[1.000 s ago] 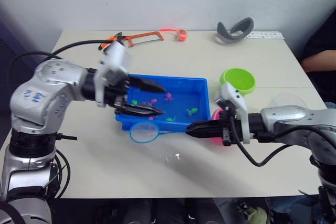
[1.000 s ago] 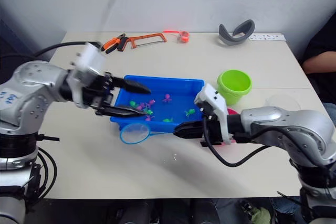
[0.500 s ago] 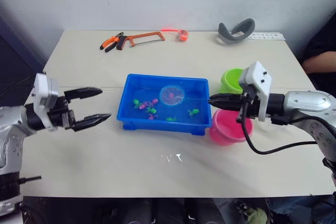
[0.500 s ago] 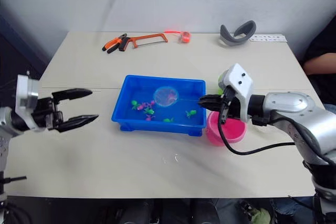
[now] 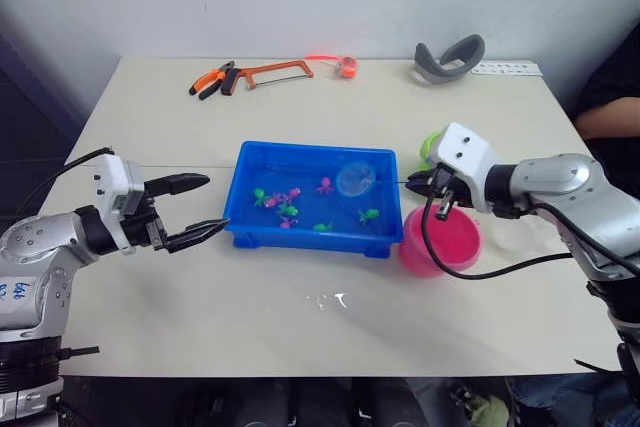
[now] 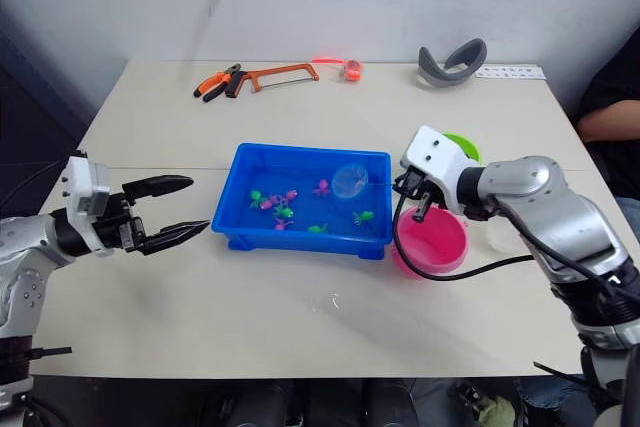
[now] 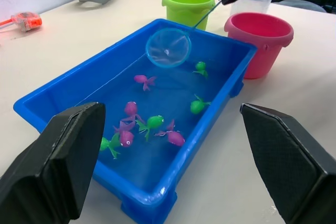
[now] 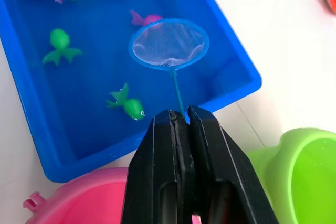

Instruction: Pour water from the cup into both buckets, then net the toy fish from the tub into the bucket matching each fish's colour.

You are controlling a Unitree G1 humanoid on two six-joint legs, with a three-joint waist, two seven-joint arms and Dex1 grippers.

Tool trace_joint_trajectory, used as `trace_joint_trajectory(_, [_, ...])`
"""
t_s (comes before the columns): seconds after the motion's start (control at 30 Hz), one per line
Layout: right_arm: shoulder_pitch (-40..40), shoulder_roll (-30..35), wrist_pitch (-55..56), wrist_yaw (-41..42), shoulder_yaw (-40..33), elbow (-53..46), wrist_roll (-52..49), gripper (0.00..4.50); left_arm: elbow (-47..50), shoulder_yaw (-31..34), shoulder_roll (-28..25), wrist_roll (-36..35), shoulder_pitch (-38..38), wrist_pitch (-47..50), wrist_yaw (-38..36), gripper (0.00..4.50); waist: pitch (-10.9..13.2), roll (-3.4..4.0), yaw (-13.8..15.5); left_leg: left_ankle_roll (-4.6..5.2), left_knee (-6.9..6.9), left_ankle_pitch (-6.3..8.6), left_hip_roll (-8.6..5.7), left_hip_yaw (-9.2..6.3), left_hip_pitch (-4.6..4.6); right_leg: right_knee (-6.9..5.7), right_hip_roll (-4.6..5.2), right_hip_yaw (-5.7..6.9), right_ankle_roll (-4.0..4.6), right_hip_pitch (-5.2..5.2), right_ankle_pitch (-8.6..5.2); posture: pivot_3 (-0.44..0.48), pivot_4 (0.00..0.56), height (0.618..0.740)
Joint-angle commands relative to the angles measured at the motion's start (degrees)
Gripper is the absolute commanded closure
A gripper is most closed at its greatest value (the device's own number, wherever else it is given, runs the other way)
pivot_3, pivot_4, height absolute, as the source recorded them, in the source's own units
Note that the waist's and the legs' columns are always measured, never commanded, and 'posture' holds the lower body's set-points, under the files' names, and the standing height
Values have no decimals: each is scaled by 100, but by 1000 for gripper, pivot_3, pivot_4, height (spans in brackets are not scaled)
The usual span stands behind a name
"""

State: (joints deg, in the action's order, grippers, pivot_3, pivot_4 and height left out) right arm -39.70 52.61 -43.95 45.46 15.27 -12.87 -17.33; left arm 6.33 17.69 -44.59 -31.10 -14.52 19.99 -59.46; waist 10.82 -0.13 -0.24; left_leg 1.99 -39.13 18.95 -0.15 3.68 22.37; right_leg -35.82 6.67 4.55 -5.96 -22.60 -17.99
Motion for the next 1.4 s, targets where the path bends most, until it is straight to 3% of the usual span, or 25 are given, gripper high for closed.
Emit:
trace_joint_trajectory(0.03, [-185, -189, 164, -62, 63, 328, 424, 4500, 67, -125, 119, 140, -184, -40, 323, 33, 0, 0, 2, 0, 0, 0, -1, 2, 1, 0, 0, 0, 0, 0, 0, 0, 150, 740])
trace_joint_trajectory(0.3, [-537, -821, 272, -36, 362, 807, 923, 4500, 45, -433, 302, 246, -321, 47, 549, 33, 0, 0, -13, -1, 0, -1, 0, 4, 1, -4, -7, 4, 0, -3, 0, 0, 150, 740])
trace_joint_trajectory(0.6, [-514, -1438, -117, -124, -42, 631, 555, 4500, 77, -368, 268, 217, -185, 105, 621, 33, 0, 0, -12, -3, 0, -2, 2, 7, 1, -5, -9, 5, 0, -4, 0, 0, 150, 740])
trace_joint_trajectory(1.0, [413, -1526, -1110, 39, -1854, -512, -991, 4500, 175, -472, 587, -31, -486, -112, 557, 33, 0, 0, 20, -3, 0, -2, -2, 2, 2, -6, -7, 7, 0, -1, 0, 0, 150, 740])
trace_joint_trajectory(1.4, [2537, -1116, -367, 544, -4048, -1898, -1495, 4500, 309, -1441, 931, -68, -1389, 220, 135, 33, -1, -1, 47, -3, 0, -2, -4, 2, 1, -6, -9, 5, 0, 1, 0, 0, 150, 740])
